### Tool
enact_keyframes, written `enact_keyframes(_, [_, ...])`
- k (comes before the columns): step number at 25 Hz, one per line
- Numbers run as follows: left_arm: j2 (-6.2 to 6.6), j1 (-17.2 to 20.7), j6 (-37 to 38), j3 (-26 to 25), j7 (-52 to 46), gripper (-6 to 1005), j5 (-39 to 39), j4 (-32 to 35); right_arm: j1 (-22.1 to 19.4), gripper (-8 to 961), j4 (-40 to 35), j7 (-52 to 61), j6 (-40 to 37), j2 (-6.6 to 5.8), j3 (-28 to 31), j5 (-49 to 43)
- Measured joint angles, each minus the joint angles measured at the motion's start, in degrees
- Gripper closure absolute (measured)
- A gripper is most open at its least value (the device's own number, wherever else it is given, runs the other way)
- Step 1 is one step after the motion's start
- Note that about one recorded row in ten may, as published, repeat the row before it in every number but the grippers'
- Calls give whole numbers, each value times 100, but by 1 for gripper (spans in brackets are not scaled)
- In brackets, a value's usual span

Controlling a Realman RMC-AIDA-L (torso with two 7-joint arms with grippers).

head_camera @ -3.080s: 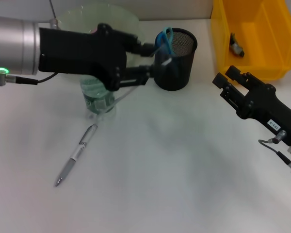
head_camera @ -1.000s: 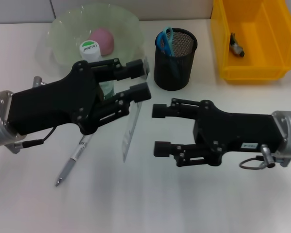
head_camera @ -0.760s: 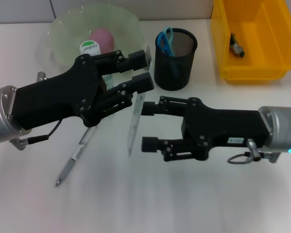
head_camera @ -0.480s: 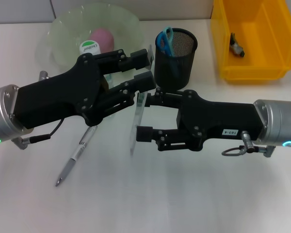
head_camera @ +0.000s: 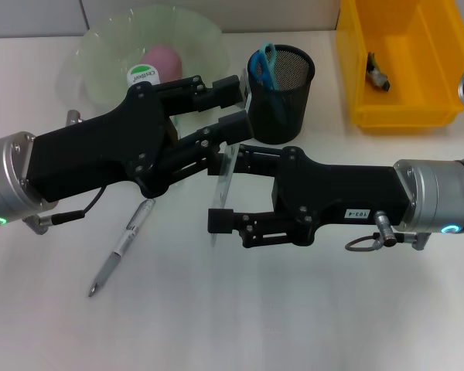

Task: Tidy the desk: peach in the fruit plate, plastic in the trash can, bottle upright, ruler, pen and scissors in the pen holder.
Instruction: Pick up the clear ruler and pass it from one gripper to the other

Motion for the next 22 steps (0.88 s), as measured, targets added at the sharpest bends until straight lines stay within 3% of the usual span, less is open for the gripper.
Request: enact_keyframes(22, [6,-7,-14,1,8,585,1,-66,10,177,4,-7,55,0,-3,-2])
